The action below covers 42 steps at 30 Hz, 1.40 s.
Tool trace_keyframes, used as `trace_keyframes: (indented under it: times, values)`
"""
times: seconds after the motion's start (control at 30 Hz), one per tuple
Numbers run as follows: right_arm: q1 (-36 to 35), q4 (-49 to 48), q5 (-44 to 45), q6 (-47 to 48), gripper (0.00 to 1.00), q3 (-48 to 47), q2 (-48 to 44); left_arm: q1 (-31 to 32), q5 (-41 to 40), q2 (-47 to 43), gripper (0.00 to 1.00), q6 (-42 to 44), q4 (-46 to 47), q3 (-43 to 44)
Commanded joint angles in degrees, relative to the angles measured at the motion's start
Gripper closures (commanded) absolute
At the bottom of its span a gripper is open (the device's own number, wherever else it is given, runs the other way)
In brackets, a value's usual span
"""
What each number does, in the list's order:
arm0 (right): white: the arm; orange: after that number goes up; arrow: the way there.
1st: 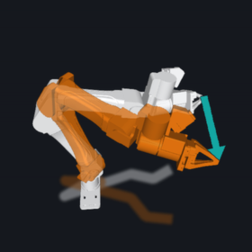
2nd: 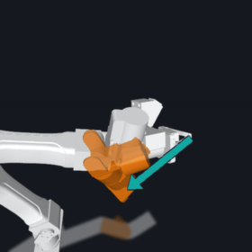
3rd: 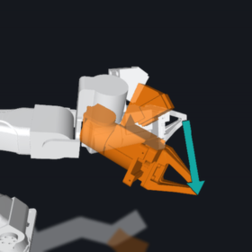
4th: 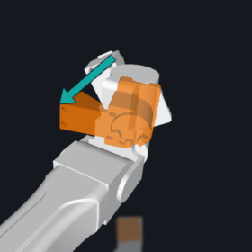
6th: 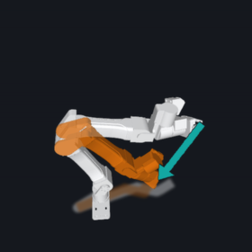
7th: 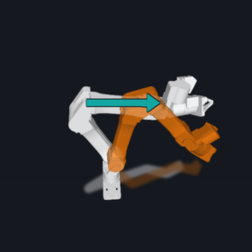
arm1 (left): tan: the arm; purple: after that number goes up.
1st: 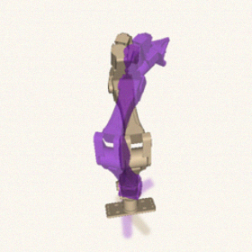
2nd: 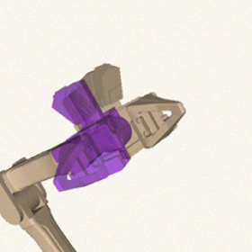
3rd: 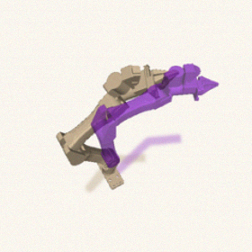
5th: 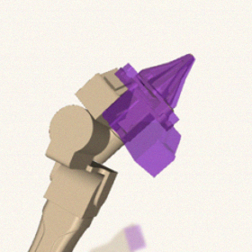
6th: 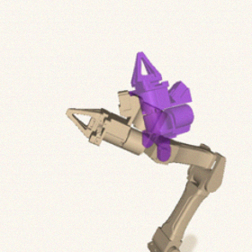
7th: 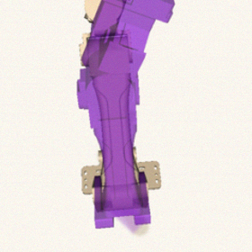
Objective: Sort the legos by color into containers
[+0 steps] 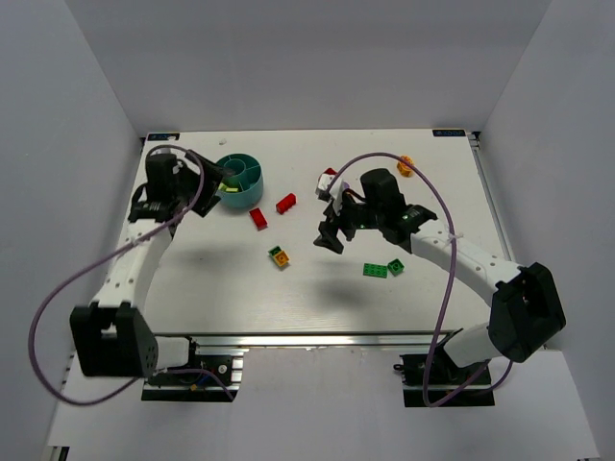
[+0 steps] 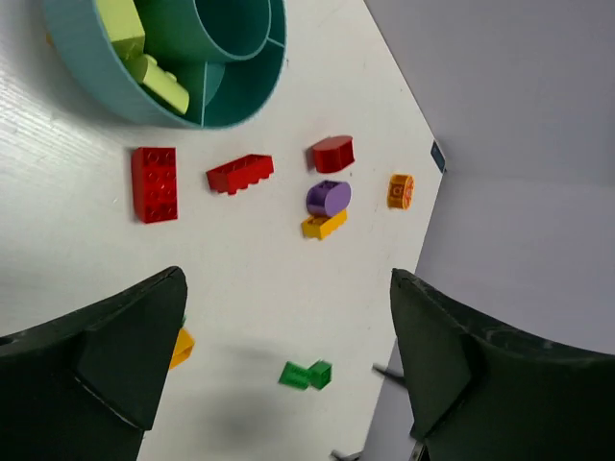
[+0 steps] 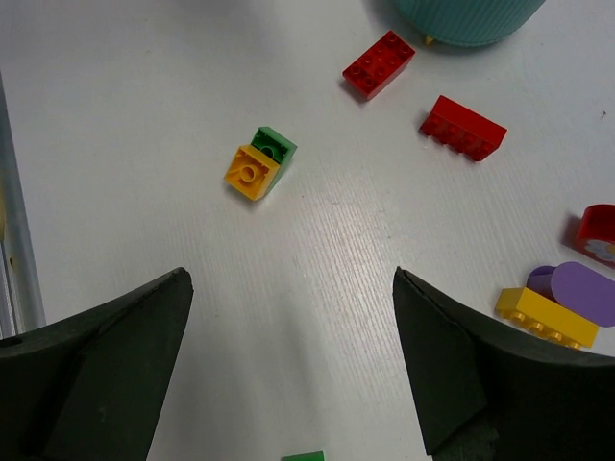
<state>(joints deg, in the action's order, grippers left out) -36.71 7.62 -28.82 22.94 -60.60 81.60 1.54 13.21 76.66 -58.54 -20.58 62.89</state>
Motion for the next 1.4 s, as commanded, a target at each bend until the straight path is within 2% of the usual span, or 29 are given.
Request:
trace_keyframes:
  times: [0.0, 0.1, 0.2, 0.23, 0.37, 0.53, 0.7, 0.8, 1.37]
  values:
    - [-0.1, -0.3, 1.1, -3.6, 0.11, -4.7, 2.8, -1.5, 5.8, -8.2, 0.04, 11.8, -0.7, -5.5]
    - [-1.7, 2.3, 5.5, -8.6, 0.11, -10.4, 6.3, -1.5, 2.1, -14.9, 0.02, 15.9, -5.1, -9.8]
    - [-3.7, 8.5, 10.8, -14.0, 0.11, -16.2, 14.2, -1.5, -1.2, -21.9, 0.02, 17.0, -7.4, -14.5]
    - [-4.2, 11.8, 13.1, -15.5, 0.13, -19.9, 15.9, -1.5, -2.2, -23.6, 0.02, 16.7, -8.2, -15.5]
    - [-6.3, 17.5, 11.2, -19.9, 0.29, -26.5, 22.4, -1.5, -6.2, -30.5, 0.02, 15.7, -10.9, -20.5]
    - [-11.7, 18.0, 17.3, -22.8, 0.31, -28.3, 26.9, -1.5, -10.5, -36.7, 0.02, 15.6, -17.0, -21.6]
    - [-15.6, 20.3, 24.5, -26.8, 0.3, -30.5, 31.9, -1.5, -12.3, -40.3, 0.02, 15.1, -20.7, -21.6]
    - [-15.9, 20.6, 25.7, -27.4, 0.3, -30.6, 33.8, -1.5, -14.5, -42.0, 0.02, 14.2, -21.3, -22.1]
    - [-17.1, 19.5, 24.6, -28.7, 0.33, -34.4, 38.4, -1.5, -13.7, -43.1, 0.02, 13.3, -20.4, -23.7]
